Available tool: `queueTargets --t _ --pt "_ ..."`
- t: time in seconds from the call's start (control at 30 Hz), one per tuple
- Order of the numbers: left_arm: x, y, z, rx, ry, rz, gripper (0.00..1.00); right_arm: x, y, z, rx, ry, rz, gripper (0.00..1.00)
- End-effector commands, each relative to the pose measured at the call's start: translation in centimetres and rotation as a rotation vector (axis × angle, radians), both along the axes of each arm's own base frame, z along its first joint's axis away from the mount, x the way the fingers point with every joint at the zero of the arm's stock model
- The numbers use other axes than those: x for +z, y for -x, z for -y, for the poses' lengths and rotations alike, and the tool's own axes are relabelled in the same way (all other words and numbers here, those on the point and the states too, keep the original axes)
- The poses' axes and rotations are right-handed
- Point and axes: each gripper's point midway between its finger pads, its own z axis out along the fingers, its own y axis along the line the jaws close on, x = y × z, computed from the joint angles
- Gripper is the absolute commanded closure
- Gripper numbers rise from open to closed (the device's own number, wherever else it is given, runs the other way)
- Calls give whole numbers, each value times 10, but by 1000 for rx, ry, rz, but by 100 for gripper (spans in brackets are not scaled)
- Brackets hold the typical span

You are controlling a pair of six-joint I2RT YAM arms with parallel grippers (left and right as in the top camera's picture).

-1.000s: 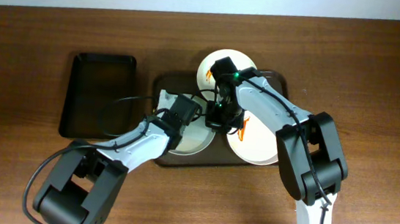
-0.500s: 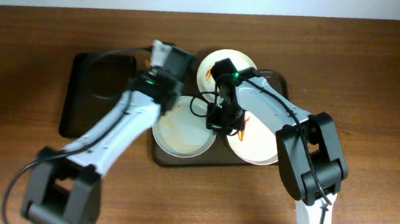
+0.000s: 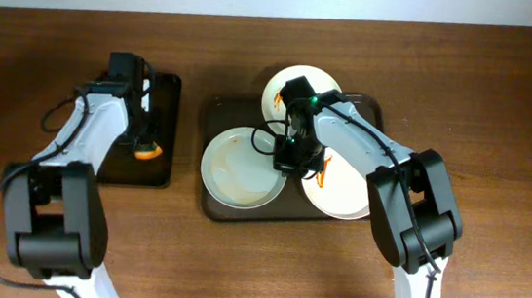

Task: Clean dirty plates on tray and stack at the side
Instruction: 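Return the sponge to the black tray with the left gripper, then lift the cleaned plate with the right gripper and place it right of tray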

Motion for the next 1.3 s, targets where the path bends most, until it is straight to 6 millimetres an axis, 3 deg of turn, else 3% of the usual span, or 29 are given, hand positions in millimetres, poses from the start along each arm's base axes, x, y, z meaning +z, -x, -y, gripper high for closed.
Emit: queueTargets --t 0.0,0.03,0.07,0.13,0.17,0.23,0.27,0.37,0.4,0.6,0.7,0.77,0.87,1.07,1.27 --pt "-16 2 -9 -13 -30 -37 53 -5 2 5 8 45 4 96" --pt "-16 2 -10 -10 -31 -35 51 -4 0 5 8 43 9 96" --pt "-15 1 -11 -6 -30 -32 42 -2 -1 4 8 41 13 96" --pt "-6 -4 -12 3 -20 -14 37 17 -10 0 43 23 54 96" --pt "10 -11 -11 4 -1 15 25 32 -16 -3 87 11 96 96" --pt "49 -27 -12 26 33 100 12 56 -27 -1 97 28 164 96" --pt "81 -39 -15 37 30 179 0 71 -33 2 96 40 207 96" --pt "120 -46 -16 35 25 278 0 94 -41 12 93 93 279 96" --pt "125 -46 -16 34 25 289 0 108 -46 32 79 195 339 95" --pt "125 -46 -16 35 25 287 0 160 -54 81 32 439 510 96" --pt "125 -46 -16 34 25 287 0 180 -56 92 135 613 595 96" --pt "124 -46 -16 34 25 286 0 190 -54 88 204 719 642 96" --pt "125 -46 -16 35 25 287 0 217 -45 61 304 903 778 96" --pt "125 -46 -16 35 25 287 0 225 -25 17 405 907 864 96" --pt "125 -46 -16 34 25 287 0 227 -24 16 402 922 878 96"
